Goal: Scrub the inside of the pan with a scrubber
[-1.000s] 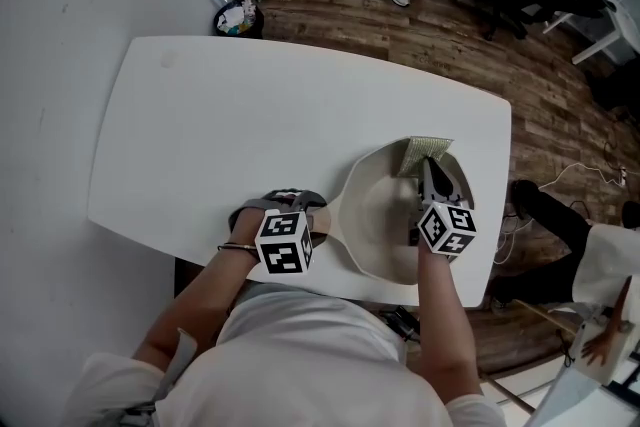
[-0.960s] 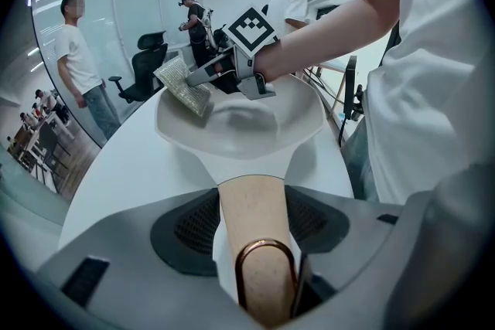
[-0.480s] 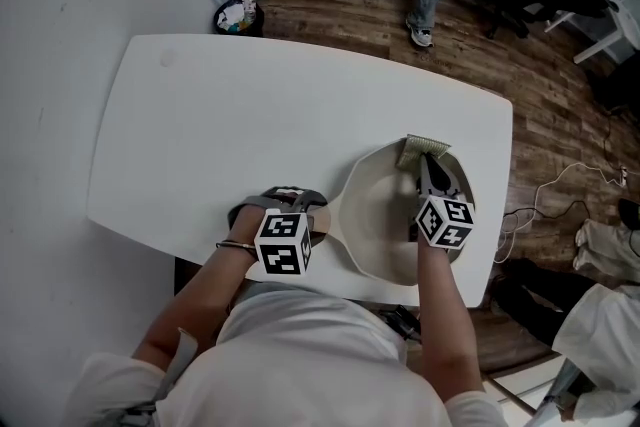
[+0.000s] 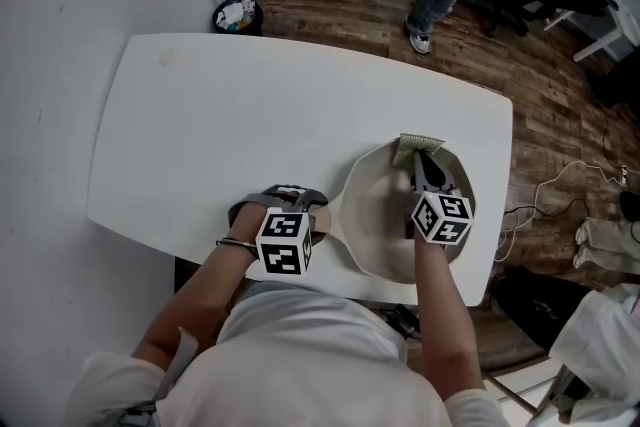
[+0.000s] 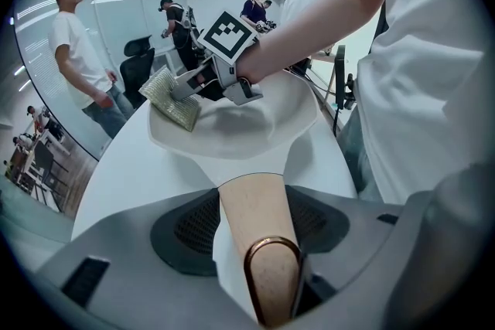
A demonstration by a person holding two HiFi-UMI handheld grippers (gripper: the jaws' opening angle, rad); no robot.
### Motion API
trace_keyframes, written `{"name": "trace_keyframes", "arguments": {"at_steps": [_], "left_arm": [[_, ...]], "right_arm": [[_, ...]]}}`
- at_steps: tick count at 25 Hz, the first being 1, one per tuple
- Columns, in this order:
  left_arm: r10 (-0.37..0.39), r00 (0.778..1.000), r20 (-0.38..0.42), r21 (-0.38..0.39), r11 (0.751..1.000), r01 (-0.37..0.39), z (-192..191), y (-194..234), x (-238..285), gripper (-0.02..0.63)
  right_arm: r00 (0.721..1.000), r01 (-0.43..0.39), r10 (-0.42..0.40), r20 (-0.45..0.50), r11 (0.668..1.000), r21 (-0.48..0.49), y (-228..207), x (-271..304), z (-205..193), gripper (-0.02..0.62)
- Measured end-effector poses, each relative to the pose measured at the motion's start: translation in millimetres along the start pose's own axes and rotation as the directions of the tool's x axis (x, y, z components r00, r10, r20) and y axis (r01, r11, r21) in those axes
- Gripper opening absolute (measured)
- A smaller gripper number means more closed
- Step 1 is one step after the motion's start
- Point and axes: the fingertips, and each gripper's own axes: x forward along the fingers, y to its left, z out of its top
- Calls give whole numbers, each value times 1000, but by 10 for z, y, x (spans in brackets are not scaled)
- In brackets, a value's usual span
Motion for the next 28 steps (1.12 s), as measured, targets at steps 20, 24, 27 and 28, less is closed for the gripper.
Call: {"name": "trace_keyframes", "arguments": {"at_steps": [20,24,27,28], "left_arm": [[0,1000,-16,39,999,1,21,-21,-6,261],[3,1000,-18,43,999,-3,29,-29,-13,261],[6,1000,-19,46,999,-5,32,-29,-7,262],[7,1000,-20,47,999,-6,32,-29,-4,261]], "right_arm": [[997,-67,67,-26,997,-29,352,136,-49,25],[996,-82,81,-31,996,-33,420,133,-61,25],[993,-107,105,-47,993,-50,495,139,-86,25],[992,-118,115,-54,991,-60,527,139,-97,25]]}}
